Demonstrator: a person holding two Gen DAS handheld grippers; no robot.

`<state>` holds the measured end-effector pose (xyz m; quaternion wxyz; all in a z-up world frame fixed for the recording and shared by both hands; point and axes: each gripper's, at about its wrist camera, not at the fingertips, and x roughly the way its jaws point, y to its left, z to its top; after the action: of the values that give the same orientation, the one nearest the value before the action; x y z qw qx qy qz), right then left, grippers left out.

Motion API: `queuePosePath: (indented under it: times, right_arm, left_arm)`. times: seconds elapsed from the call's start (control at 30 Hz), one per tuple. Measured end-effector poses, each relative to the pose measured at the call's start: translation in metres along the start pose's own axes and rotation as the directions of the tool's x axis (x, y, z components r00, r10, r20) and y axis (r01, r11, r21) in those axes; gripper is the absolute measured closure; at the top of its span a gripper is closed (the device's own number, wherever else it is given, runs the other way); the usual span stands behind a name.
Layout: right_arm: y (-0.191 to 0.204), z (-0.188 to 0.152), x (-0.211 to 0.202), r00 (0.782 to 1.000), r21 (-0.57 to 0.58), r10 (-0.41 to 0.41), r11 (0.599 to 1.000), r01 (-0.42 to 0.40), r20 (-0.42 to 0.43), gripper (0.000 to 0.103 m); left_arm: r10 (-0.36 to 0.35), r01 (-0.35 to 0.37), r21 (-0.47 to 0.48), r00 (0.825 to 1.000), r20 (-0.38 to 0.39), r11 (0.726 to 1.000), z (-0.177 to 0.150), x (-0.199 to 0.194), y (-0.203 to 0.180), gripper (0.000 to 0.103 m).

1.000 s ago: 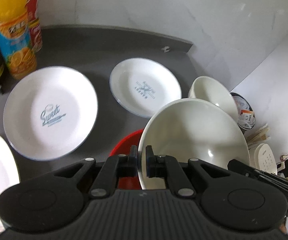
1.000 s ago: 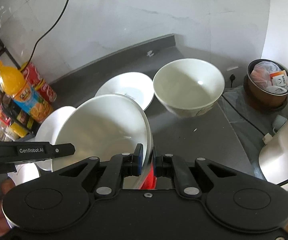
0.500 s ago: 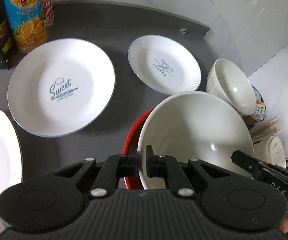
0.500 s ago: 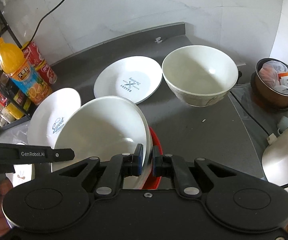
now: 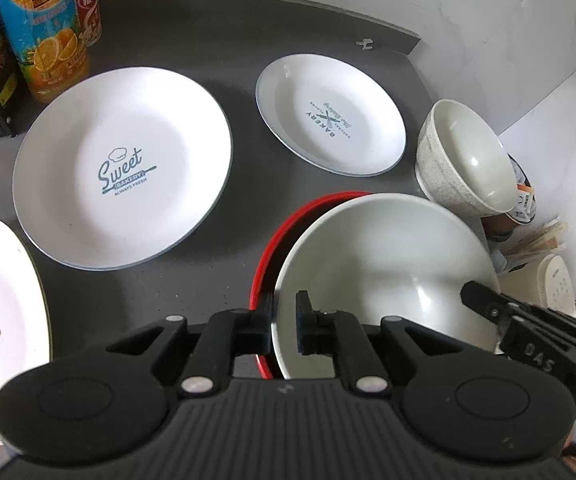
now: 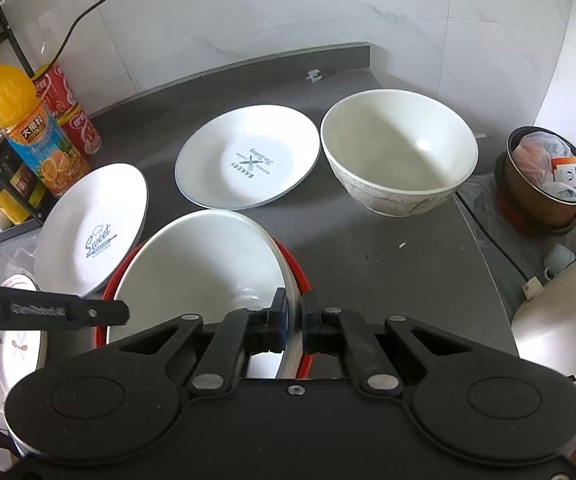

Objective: Organize plates and bowls
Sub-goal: 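Lift the yellow-patterned bowl with both grippers and lower it into the red bowl, then open both grippers and release the bowl inside the red bowl, then move both grippers to the plain white bowl near the wall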

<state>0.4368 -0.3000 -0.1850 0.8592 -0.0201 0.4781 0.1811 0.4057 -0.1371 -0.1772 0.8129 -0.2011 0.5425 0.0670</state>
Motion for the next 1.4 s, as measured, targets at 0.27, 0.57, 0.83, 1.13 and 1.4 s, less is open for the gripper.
queuePosePath:
  times: [0.27, 0.57, 0.83, 1.13, 1.4]
  right_arm:
    - [0.01, 0.001, 0.005, 0.999, -0.031, -0.048, 0.998, 0.048, -0.014, 0.085]
    - [0.01, 0.01, -0.018, 0.997, 0.02, -0.025, 1.0, 0.023, 0.069, 0.047]
    - [0.025, 0.009, -0.033, 0.99, 0.091, -0.081, 0.993, 0.071, 0.113, 0.046]
    - [0.045, -0.008, -0.066, 0.968, 0.223, -0.182, 0.964, 0.142, 0.174, 0.017]
    - [0.052, -0.027, -0.097, 0.947, 0.334, -0.244, 0.928, 0.166, 0.208, 0.012]
  left_arm:
    - [0.007, -0.008, 0.001, 1.0, 0.028, 1.0, 0.007, -0.02, 0.003, 0.088]
    - [0.011, -0.018, 0.067, 0.995, 0.104, 0.998, 0.013, -0.053, 0.004, 0.045]
    - [-0.001, -0.016, 0.122, 0.991, 0.133, 0.992, 0.016, -0.071, 0.019, 0.039]
    - [-0.053, 0.02, 0.209, 0.987, 0.154, 0.978, 0.018, -0.09, 0.04, 0.024]
    - [-0.106, 0.059, 0.284, 0.983, 0.151, 0.957, 0.017, -0.102, 0.048, 0.017]
